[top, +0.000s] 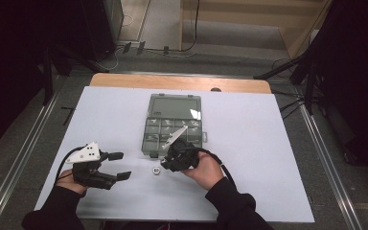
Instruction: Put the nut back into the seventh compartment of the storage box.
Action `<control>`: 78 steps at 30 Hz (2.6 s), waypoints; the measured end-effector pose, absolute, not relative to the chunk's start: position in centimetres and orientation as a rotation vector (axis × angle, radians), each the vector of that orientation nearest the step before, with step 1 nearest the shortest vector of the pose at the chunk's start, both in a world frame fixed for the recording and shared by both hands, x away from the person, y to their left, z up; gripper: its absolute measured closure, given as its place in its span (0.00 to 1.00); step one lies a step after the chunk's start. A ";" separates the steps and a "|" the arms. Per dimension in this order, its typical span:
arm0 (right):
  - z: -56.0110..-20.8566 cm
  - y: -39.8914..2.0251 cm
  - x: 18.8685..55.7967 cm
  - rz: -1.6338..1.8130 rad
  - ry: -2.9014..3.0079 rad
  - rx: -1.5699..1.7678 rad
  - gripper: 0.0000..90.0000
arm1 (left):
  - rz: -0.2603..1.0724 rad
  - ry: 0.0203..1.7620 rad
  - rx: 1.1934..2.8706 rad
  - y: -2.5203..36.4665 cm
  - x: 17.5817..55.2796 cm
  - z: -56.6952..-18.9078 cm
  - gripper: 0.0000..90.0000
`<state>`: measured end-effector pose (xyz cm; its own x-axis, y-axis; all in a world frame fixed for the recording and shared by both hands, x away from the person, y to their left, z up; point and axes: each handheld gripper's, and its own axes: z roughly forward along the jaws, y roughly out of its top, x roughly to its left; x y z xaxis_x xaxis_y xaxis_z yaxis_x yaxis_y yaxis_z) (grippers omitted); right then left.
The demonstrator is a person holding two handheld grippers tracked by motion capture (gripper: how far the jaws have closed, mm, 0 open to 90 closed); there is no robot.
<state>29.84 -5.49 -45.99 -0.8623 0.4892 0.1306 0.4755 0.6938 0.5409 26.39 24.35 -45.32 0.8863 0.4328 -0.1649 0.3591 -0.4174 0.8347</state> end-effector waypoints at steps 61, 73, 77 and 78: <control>-45.5 -10.1 33.6 0.915 2.705 1.052 0.65 | 0.101 0.574 2.054 24.4 26.5 -45.3 0.28; -44.4 -10.4 31.9 1.101 2.668 0.960 0.35 | 0.098 0.575 2.058 24.4 26.5 -45.3 0.28; -44.5 -9.8 31.1 1.090 2.682 0.931 0.25 | 0.096 0.579 2.056 24.4 26.5 -45.3 0.28; -44.5 -9.6 30.9 1.082 2.684 0.922 0.22 | 0.095 0.578 2.056 24.4 26.5 -45.3 0.28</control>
